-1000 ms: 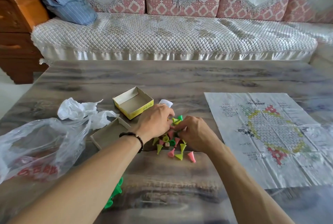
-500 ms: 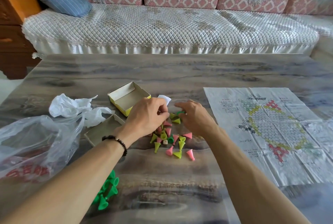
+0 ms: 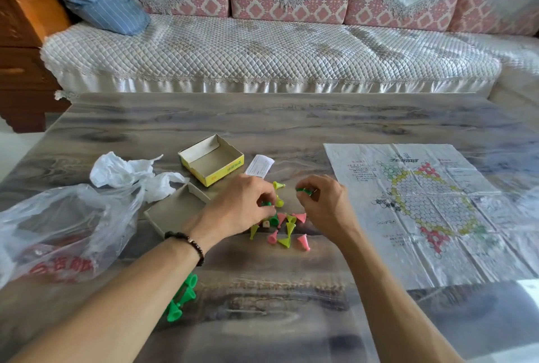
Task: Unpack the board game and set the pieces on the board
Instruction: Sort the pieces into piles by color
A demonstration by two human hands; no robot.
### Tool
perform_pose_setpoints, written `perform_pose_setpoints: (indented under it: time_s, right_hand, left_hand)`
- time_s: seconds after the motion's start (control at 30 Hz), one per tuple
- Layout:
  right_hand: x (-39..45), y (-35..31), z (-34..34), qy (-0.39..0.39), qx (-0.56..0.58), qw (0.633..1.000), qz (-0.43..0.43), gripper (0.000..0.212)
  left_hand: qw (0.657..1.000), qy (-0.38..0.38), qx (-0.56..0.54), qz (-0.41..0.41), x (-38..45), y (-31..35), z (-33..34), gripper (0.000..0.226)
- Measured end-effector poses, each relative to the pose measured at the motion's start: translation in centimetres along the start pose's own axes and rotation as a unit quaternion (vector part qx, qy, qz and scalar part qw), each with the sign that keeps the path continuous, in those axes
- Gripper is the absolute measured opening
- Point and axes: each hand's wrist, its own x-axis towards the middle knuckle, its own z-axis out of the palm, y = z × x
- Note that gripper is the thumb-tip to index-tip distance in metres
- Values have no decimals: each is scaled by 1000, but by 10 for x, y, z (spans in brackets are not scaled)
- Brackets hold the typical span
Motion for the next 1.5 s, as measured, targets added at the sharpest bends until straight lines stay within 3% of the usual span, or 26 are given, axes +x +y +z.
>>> perform_pose_setpoints:
  time_s: [0.13,0.4,0.8,1.03,1.23,1.33,1.5]
  right_hand:
    - [-22,-3,-4,8,31,999,17,12]
    - [-45,3,-12,1,48,998,43,10]
    - [-70,-30,-2,-59,81,995,24,13]
    - [-97,-82,29,-138,72,987,-34,17]
    - [-123,-109,61,-192,59,979,-26,18]
    - [-128,-112,68,-187,53,981,-7,18]
    - [-128,-113,67,-194,36,980,-7,25]
  left_hand:
    - [985,-59,158,33,0,17,3,23]
    - [967,-78,238,38,5,29,16,15]
    - [997,42,50,43,-44,19,-7,14]
    - [989,113,-36,-84,-126,-3,-37,10]
    - [959,199,-93,-178,-195,-40,-38,30]
    - [953,200,-84,-211,-211,-41,-35,14]
    - [960,179,-55,-208,-209,-47,-29,11]
